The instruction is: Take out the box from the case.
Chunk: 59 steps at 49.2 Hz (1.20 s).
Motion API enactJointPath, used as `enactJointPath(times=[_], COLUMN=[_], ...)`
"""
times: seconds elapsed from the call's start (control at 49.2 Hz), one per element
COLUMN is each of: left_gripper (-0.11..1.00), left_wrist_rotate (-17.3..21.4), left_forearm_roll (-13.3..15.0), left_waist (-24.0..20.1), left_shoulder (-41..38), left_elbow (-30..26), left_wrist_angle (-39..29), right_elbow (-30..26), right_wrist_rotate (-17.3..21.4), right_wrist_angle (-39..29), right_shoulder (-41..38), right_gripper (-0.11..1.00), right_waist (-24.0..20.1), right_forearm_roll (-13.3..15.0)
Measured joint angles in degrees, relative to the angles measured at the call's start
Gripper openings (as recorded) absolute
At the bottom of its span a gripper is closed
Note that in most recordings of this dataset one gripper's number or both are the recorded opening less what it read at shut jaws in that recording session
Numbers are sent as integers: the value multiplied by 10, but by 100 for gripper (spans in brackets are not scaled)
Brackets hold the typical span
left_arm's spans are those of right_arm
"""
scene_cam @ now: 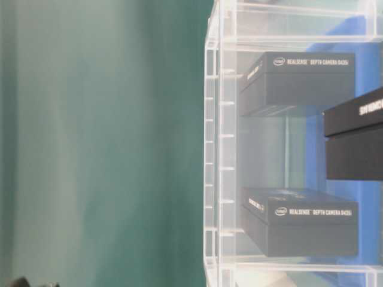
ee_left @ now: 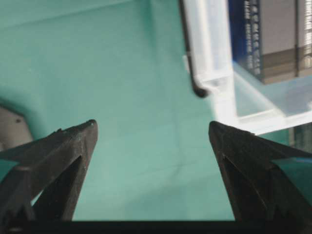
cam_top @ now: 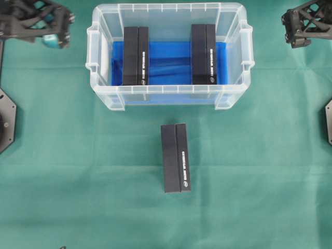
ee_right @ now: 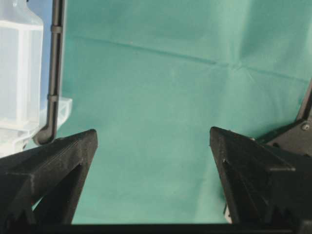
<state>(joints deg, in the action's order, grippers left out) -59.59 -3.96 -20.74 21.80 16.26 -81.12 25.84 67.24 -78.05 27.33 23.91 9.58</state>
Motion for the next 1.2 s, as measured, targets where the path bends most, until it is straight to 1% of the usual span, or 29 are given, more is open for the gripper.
enactJointPath(times=[0.102,0.386,0.61,0.875,1.2], left_gripper=[96,96,96,96,96], left_wrist_rotate=[-18,-38,-38,-35,-39], left_forearm_roll=[0,-1,-4,-6,-6], left_waist=[8,36,41,51,53], left_shoulder=[-25,-93,-144,-204,-237], left_elbow=[-20,-79,-141,-199,-229], left_wrist_angle=[1,9,9,8,5], right_elbow=[0,1,0,0,4], right_wrist_rotate=[0,-4,-9,-10,-10], right_wrist_angle=[1,4,5,5,6], right_shoulder=[0,0,0,0,1], right_gripper=[94,94,94,94,94], right_waist=[0,0,0,0,0], right_forearm_roll=[0,1,1,1,1])
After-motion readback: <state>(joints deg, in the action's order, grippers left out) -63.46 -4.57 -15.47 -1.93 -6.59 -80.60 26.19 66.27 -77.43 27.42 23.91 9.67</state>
